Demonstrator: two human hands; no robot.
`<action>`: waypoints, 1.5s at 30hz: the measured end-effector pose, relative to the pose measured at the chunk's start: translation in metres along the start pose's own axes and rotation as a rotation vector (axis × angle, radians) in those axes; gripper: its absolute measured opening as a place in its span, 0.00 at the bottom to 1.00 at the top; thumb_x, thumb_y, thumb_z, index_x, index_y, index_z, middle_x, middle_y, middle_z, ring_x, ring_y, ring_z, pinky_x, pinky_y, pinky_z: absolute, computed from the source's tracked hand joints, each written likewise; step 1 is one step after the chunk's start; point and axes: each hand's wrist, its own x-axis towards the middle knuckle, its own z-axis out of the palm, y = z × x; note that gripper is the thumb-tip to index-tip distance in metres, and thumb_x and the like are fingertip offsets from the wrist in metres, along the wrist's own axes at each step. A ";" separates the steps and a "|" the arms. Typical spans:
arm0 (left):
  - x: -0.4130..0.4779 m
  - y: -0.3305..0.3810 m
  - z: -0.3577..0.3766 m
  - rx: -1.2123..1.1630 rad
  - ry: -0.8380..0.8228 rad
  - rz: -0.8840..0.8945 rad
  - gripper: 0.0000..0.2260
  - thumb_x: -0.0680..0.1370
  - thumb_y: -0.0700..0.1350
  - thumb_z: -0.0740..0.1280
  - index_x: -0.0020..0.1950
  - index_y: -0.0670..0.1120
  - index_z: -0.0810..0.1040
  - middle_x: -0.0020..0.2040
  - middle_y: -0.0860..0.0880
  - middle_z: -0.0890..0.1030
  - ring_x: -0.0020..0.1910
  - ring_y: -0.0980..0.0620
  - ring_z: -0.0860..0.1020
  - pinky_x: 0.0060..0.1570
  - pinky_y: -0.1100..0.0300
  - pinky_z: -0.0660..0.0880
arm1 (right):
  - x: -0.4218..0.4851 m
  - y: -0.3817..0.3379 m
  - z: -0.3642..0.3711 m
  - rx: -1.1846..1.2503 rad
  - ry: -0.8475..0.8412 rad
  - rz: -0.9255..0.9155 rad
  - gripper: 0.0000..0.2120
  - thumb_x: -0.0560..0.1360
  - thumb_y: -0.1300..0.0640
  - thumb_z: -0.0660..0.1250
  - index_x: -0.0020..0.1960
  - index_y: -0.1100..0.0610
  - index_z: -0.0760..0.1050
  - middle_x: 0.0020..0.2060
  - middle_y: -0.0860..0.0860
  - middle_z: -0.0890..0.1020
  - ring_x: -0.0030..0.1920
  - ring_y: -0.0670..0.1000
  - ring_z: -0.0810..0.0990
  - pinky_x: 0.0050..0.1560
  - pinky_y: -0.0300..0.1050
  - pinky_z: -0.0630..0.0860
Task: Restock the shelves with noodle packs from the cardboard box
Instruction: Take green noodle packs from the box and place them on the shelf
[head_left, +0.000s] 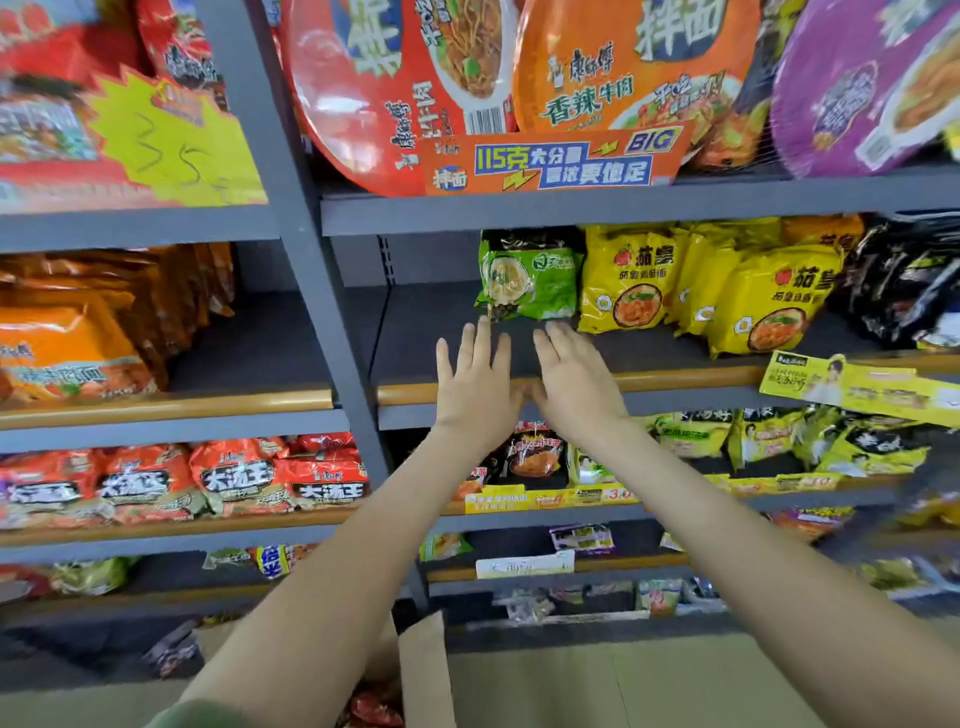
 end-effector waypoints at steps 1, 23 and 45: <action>-0.014 -0.001 -0.002 -0.034 0.006 0.009 0.27 0.82 0.53 0.54 0.78 0.44 0.51 0.78 0.42 0.47 0.77 0.44 0.47 0.73 0.42 0.44 | -0.014 -0.008 -0.002 0.037 -0.001 -0.019 0.30 0.80 0.56 0.60 0.76 0.62 0.52 0.76 0.58 0.56 0.76 0.56 0.53 0.73 0.46 0.49; -0.391 -0.144 0.168 -0.331 -0.477 -0.581 0.25 0.81 0.49 0.58 0.76 0.43 0.59 0.76 0.42 0.60 0.73 0.43 0.62 0.70 0.54 0.59 | -0.220 -0.219 0.201 0.292 -0.652 -0.323 0.25 0.82 0.53 0.56 0.76 0.58 0.55 0.74 0.53 0.62 0.73 0.53 0.59 0.71 0.46 0.56; -0.513 -0.258 0.589 -0.194 -1.138 -0.375 0.35 0.83 0.54 0.54 0.75 0.44 0.31 0.76 0.42 0.33 0.76 0.43 0.35 0.72 0.45 0.37 | -0.282 -0.383 0.670 -0.061 -1.289 -0.239 0.60 0.65 0.35 0.72 0.77 0.59 0.35 0.77 0.57 0.40 0.76 0.58 0.39 0.75 0.54 0.41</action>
